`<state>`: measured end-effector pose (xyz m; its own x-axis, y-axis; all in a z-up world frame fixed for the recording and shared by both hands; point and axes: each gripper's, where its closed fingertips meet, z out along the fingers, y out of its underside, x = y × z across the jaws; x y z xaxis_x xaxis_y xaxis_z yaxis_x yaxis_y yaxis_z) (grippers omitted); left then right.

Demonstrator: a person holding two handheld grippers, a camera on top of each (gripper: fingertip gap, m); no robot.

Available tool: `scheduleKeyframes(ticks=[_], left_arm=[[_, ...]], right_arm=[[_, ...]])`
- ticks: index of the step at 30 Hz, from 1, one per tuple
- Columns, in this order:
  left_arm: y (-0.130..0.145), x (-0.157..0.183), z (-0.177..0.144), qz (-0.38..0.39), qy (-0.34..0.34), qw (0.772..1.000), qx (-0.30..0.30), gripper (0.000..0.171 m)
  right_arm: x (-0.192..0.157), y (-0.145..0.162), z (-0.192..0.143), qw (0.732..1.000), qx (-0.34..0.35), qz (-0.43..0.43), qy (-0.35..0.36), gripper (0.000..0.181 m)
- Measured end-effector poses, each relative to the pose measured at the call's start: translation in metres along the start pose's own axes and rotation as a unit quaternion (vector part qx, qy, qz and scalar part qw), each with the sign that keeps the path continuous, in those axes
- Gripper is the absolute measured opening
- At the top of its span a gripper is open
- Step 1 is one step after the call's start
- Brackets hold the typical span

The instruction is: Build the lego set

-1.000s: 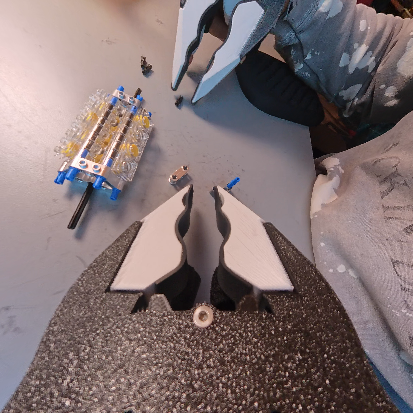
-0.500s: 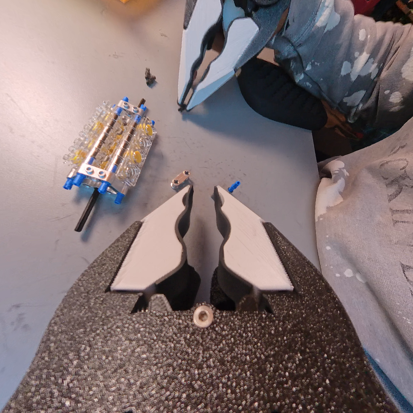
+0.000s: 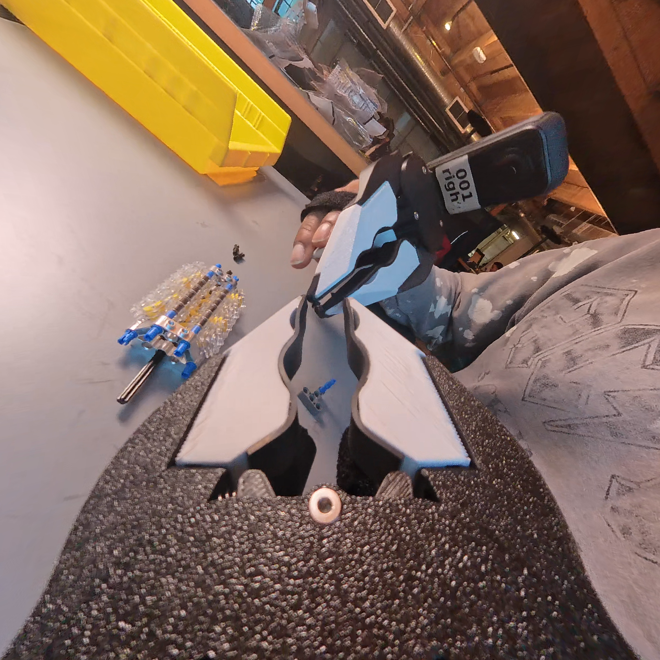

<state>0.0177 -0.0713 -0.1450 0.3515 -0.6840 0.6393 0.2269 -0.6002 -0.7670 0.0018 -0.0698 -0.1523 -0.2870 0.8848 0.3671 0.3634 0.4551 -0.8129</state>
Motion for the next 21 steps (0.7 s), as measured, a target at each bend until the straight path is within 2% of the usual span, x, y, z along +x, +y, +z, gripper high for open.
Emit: scheduleKeyframes(ticks=[9, 14, 18, 21], left_arm=[[-0.006, 0.004, -0.004, -0.015, 0.018, 1.000, 0.021, 0.004], [-0.013, 0.003, -0.008, -0.018, 0.018, 0.999, 0.037, 0.005], [-0.011, 0.004, -0.008, -0.027, 0.030, 0.999, 0.031, 0.008], [-0.008, 0.005, -0.007, -0.025, 0.030, 0.999, 0.024, 0.004]], right_arm=[[0.005, -0.006, -0.008, 0.998, 0.017, -0.019, 0.050, 0.003], [0.006, -0.006, -0.007, 0.998, 0.022, -0.020, 0.053, 0.003], [0.007, -0.009, -0.006, 0.998, 0.032, -0.021, 0.052, 0.002], [0.005, -0.010, -0.005, 0.998, 0.032, -0.028, 0.052, 0.003]])
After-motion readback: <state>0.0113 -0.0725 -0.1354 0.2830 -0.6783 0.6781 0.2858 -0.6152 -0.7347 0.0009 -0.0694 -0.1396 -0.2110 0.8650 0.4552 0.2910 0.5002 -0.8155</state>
